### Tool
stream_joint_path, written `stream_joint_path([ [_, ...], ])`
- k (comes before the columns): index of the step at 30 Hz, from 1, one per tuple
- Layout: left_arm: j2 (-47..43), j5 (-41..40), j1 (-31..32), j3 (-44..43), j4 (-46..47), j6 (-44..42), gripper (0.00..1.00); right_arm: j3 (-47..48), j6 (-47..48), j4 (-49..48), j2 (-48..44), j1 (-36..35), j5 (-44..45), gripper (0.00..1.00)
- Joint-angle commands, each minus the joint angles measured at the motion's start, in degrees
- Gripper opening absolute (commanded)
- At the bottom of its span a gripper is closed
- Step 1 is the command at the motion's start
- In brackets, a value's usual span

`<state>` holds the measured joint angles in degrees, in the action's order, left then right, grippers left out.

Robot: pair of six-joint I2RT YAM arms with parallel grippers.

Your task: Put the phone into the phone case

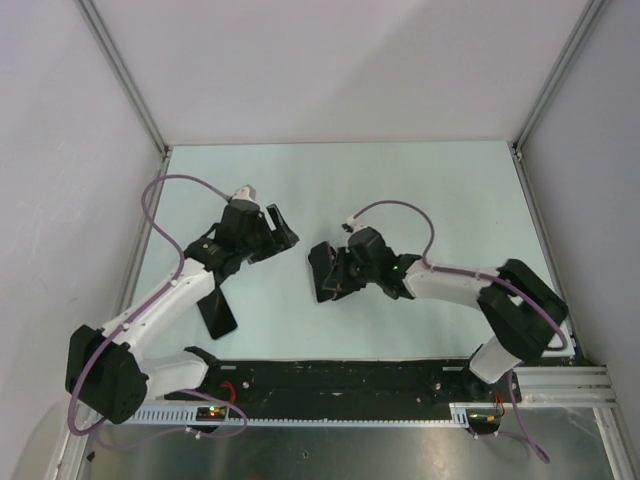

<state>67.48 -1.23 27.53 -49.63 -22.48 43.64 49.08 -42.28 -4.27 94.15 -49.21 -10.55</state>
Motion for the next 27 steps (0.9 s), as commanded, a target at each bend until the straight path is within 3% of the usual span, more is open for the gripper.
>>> stream_joint_path([
  [1, 0.13, -7.99, -0.36, -1.53, -3.24, 3.77, 0.77, -0.5, 3.1, 7.4, -11.24, 2.77, 3.71, 0.0],
  [6, 6.96, -11.97, 3.19, -3.31, -3.27, 5.88, 0.66, -0.48, 5.72, 17.69, -20.62, 6.42, 9.76, 0.0],
  [10, 14.55, -15.64, 7.42, -6.26, -3.15, 7.12, 0.63, -0.61, 7.39, 22.18, -24.45, 9.07, 13.12, 0.0],
  [20, 28.16, -19.58, 15.23, -13.45, -2.97, 6.0, 0.56, -1.65, 9.16, 25.33, -28.5, 11.22, 15.05, 0.0],
  [27, 32.28, -20.48, 17.44, -14.88, -3.05, 6.4, 0.49, -1.82, 9.77, 25.69, -29.28, 12.03, 14.81, 0.0],
])
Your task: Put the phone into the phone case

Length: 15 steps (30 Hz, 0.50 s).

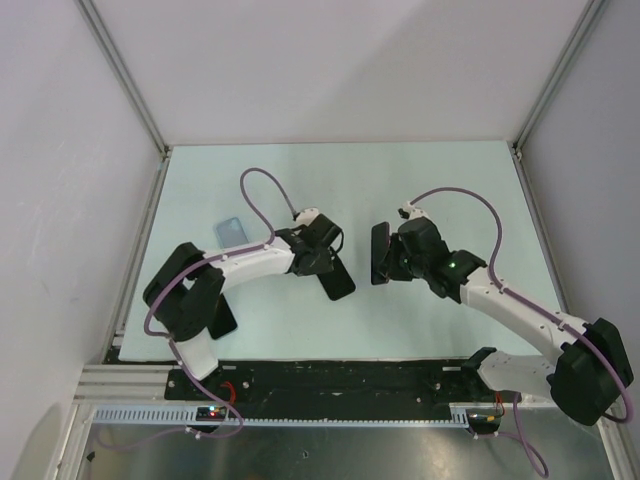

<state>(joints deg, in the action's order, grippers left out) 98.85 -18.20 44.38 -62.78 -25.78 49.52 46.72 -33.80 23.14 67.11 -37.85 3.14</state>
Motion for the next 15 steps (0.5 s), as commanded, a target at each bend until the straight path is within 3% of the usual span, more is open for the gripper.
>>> stream_joint_path([
  [1, 1.04, -4.0, 0.78, -1.5, 0.23, 0.86, 0.48, 0.56, 1.33, -1.75, -2.24, 0.8, 1.02, 0.0],
  [15, 4.67, -4.46, 1.44, -1.52, 0.29, 0.31, 0.42, 0.54, 1.25, -2.94, -1.41, 1.23, -0.4, 0.0],
])
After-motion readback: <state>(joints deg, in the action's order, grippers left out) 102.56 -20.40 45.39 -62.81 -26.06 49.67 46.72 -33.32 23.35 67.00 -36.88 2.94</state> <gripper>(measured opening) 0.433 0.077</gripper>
